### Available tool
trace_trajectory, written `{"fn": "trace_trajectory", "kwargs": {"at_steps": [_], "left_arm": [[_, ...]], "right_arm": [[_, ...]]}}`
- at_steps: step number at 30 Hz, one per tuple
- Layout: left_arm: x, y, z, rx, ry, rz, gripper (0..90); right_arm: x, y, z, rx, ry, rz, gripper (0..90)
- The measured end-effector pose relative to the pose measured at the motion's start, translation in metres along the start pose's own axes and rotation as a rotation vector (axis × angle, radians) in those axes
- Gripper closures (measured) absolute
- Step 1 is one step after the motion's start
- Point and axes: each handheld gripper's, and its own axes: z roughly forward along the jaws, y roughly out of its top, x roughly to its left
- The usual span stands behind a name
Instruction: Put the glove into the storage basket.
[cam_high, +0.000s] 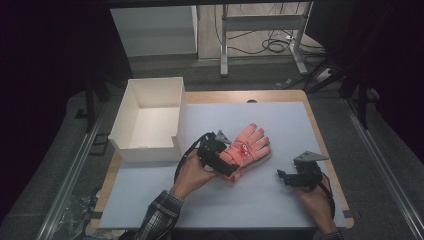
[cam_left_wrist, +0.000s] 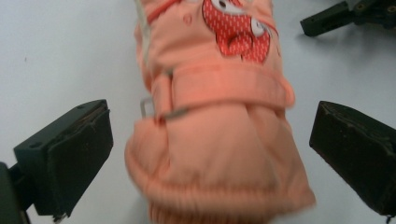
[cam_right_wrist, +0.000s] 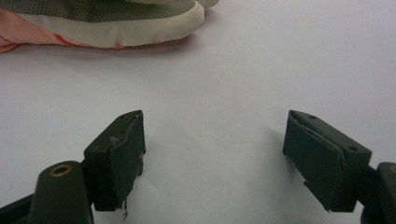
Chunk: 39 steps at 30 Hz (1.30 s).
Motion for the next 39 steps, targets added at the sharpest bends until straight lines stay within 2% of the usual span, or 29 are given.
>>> {"fn": "trace_trajectory", "kwargs": {"at_steps": [2, 6, 10, 19, 26, 29, 34, 36, 39], "left_arm": [[0.000, 0.009, 0.009, 0.015, -0.004, 0.017, 0.0], [0.001, 0.017, 0.017, 0.021, -0.025, 0.012, 0.0], [0.000, 0.023, 0.031, 0.052, -0.028, 0.012, 0.0], [-0.005, 0.021, 0.056, 0.110, 0.020, 0.043, 0.0], [-0.006, 0.016, 0.070, 0.149, 0.036, 0.050, 0.7], [-0.007, 0.015, 0.073, 0.155, 0.037, 0.057, 4.0], [-0.013, 0.015, 0.077, 0.197, 0.049, 0.072, 10.3], [-0.016, 0.016, 0.077, 0.217, 0.058, 0.084, 14.6], [-0.019, 0.018, 0.075, 0.228, 0.060, 0.080, 25.5]], "right_arm": [[0.000, 0.000, 0.000, 0.000, 0.000, 0.003, 21.2], [0.000, 0.000, 0.000, 0.000, -0.001, 0.003, 21.2], [0.000, 0.000, 0.000, 0.000, -0.001, 0.002, 21.2], [0.000, 0.000, 0.000, 0.000, 0.000, 0.002, 21.2], [0.000, 0.000, 0.000, 0.001, 0.000, 0.004, 21.2], [0.000, 0.000, 0.000, 0.000, -0.001, 0.002, 21.2], [0.000, 0.000, 0.000, 0.000, -0.001, 0.003, 21.2], [0.000, 0.000, 0.000, 0.000, -0.001, 0.003, 21.2], [0.000, 0.000, 0.000, 0.000, -0.001, 0.002, 21.2]]}}
